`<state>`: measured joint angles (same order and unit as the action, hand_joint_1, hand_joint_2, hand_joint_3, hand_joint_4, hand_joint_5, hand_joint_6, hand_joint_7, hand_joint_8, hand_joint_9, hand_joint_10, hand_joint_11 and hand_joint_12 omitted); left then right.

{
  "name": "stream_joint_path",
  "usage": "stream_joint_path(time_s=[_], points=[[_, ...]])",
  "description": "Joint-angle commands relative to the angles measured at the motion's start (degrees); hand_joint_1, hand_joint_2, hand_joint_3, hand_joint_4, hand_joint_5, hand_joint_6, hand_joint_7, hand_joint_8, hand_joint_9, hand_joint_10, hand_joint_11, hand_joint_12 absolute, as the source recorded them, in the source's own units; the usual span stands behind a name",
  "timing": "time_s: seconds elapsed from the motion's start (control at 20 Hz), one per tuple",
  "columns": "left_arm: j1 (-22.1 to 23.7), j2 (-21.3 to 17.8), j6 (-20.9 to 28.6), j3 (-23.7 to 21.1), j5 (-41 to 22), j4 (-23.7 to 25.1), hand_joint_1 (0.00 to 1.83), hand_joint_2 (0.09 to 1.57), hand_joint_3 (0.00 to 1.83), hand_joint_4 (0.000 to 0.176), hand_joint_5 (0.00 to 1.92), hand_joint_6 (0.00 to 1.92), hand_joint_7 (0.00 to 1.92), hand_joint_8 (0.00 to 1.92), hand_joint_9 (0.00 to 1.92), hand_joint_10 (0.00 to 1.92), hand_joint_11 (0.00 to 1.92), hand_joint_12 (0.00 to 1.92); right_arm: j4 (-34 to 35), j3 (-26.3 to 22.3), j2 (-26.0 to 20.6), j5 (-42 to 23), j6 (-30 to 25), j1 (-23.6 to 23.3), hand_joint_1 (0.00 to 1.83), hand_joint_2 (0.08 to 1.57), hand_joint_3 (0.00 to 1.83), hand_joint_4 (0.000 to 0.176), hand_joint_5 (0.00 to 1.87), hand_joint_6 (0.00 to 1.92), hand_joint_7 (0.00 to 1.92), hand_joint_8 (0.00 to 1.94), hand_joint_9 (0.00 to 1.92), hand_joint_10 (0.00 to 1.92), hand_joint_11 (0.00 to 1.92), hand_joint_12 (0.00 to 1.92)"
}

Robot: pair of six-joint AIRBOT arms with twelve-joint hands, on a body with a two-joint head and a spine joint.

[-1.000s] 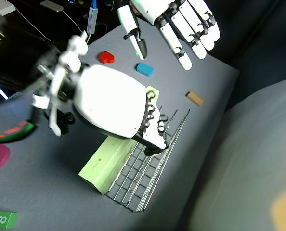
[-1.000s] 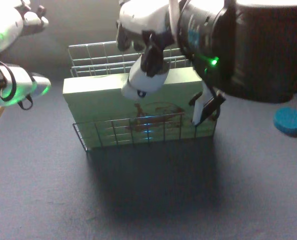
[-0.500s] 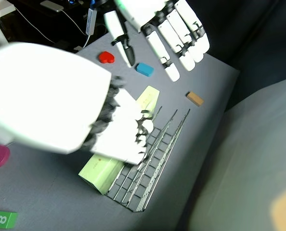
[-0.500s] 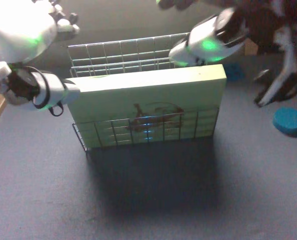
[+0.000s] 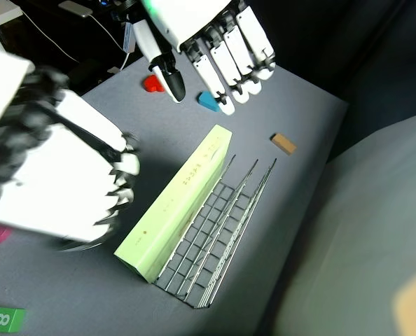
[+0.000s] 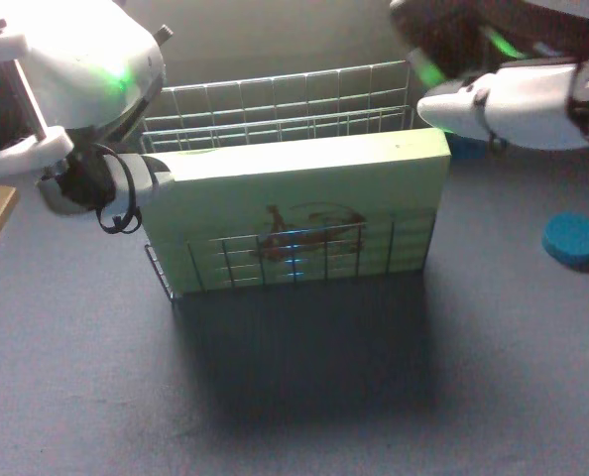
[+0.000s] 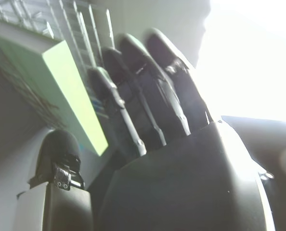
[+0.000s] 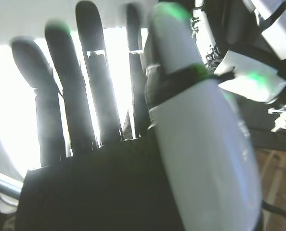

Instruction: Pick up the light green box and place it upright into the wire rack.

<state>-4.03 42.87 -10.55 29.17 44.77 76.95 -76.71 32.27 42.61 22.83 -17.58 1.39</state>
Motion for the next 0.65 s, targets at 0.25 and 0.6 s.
stream_joint_path(time_s=[0.25,0.6], points=[[0.70,2.61,0.81,0.00,2.09,4.72,0.85,1.33,0.00,0.000,1.18,1.92,1.26,1.92,1.25,1.92,1.30,1.92,-1.94,-5.37,-6.18,-7.61,1.27,-2.42,0.45,1.56,0.02,0.000,1.19,1.92,1.39,1.94,1.57,1.92,1.75,1.92],[0.86,3.97,1.54,0.03,3.46,4.72,0.86,1.32,0.00,0.000,1.23,1.92,1.37,1.92,1.36,1.92,1.40,1.92,0.39,-5.38,-3.88,-3.40,1.32,-1.02,0.56,1.54,0.00,0.176,1.22,1.92,1.39,1.94,1.57,1.92,1.75,1.92]])
